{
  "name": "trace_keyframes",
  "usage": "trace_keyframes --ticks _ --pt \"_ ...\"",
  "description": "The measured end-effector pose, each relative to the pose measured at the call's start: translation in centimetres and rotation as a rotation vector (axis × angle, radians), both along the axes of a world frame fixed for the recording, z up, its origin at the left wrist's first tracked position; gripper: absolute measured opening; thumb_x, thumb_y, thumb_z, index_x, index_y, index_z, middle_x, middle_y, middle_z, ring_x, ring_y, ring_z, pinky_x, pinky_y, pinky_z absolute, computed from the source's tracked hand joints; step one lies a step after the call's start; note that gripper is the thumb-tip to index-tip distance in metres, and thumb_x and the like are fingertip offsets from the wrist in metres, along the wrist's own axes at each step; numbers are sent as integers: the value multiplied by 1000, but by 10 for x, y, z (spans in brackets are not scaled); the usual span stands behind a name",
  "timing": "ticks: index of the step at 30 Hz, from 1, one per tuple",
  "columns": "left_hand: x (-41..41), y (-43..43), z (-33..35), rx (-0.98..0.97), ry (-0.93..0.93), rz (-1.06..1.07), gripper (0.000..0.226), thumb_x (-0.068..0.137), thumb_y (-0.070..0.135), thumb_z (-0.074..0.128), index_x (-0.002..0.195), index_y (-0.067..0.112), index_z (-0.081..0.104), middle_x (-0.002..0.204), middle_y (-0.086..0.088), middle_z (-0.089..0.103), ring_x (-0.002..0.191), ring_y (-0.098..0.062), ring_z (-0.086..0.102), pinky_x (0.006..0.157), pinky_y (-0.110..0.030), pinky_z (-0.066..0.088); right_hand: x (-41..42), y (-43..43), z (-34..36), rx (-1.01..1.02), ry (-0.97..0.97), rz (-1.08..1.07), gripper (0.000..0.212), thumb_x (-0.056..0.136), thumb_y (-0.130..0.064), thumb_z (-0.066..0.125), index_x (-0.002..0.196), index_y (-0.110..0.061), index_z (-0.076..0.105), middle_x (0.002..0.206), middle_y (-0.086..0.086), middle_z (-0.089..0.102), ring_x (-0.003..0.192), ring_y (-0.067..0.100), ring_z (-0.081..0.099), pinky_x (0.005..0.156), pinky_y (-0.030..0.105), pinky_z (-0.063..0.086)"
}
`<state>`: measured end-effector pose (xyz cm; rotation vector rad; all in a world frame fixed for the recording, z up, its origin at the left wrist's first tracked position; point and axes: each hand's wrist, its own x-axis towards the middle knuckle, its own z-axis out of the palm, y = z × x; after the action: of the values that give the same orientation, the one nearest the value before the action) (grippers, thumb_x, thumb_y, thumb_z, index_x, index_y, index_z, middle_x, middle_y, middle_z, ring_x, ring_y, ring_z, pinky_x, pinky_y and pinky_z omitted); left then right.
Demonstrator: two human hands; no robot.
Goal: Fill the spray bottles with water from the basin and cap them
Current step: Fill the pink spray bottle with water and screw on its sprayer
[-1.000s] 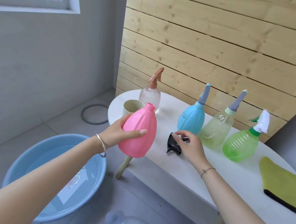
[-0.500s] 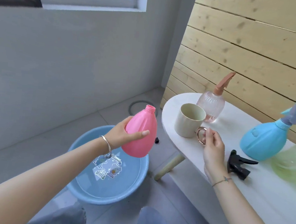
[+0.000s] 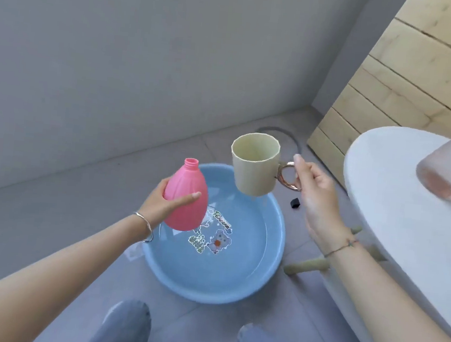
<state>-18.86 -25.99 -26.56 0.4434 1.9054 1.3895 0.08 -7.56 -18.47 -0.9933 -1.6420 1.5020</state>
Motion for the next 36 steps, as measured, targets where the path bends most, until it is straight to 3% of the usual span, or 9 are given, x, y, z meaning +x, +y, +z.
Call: trace_keyframes --ticks 2,4,6,8,11,14,22,31,36 --pt "-14 -1 -22 -33 -6 8 106 31 68 83 125 27 54 116 2 66 104 -17 64 83 -33 53 -22 6 -27 7 -83 74 30 94 -31 58 69 -14 58 60 -4 41 58 4 38 53 9 31" --pt "-21 1 -41 -58 1 3 102 33 65 81 124 28 54 113 5 65 101 -13 64 76 -27 51 -37 12 -56 29 -181 137 28 92 -26 61 72 -7 58 49 -15 46 48 -2 40 51 7 31" --pt "-26 4 -60 -73 2 -7 97 35 65 78 122 31 53 110 9 63 98 -9 63 71 -23 49 -45 20 -89 43 -267 185 32 90 -28 64 72 -2 59 53 -11 50 50 2 40 50 11 31" --pt "-27 7 -77 -77 7 -16 92 36 66 76 118 34 53 108 13 63 96 -5 62 66 -17 48 -45 27 -119 69 -330 201 37 88 -31 66 74 2 60 61 1 48 57 10 37 50 15 28" --pt "-31 11 -99 -71 25 -23 91 37 65 75 119 33 52 106 14 62 89 2 61 57 -9 46 -42 34 -155 135 -411 179 39 88 -32 66 71 2 58 54 -4 39 50 7 29 48 20 24" --pt "-33 11 -117 -80 47 -23 94 38 66 76 122 33 50 107 14 62 90 2 62 59 -10 47 -35 33 -181 224 -469 169 41 86 -31 68 62 -4 48 51 -9 35 50 9 30 49 21 24" --pt "-34 7 -147 -94 100 -26 96 36 65 77 122 30 51 106 15 63 87 7 62 61 -7 46 -36 21 -225 426 -573 242 43 83 -24 71 58 -3 43 60 7 47 71 20 45 58 20 29" --pt "-31 6 -149 -58 122 -22 92 38 65 78 121 36 51 107 19 63 86 11 62 63 -6 47 -33 15 -244 529 -587 273 48 83 -23 71 50 -13 37 48 -3 33 60 18 40 58 16 26" --pt "-30 4 -150 -57 129 -34 93 38 65 79 122 40 50 110 21 62 90 8 62 71 -12 48 -35 13 -246 521 -567 282 49 83 -21 71 51 -8 36 47 -3 32 60 15 39 57 17 28"
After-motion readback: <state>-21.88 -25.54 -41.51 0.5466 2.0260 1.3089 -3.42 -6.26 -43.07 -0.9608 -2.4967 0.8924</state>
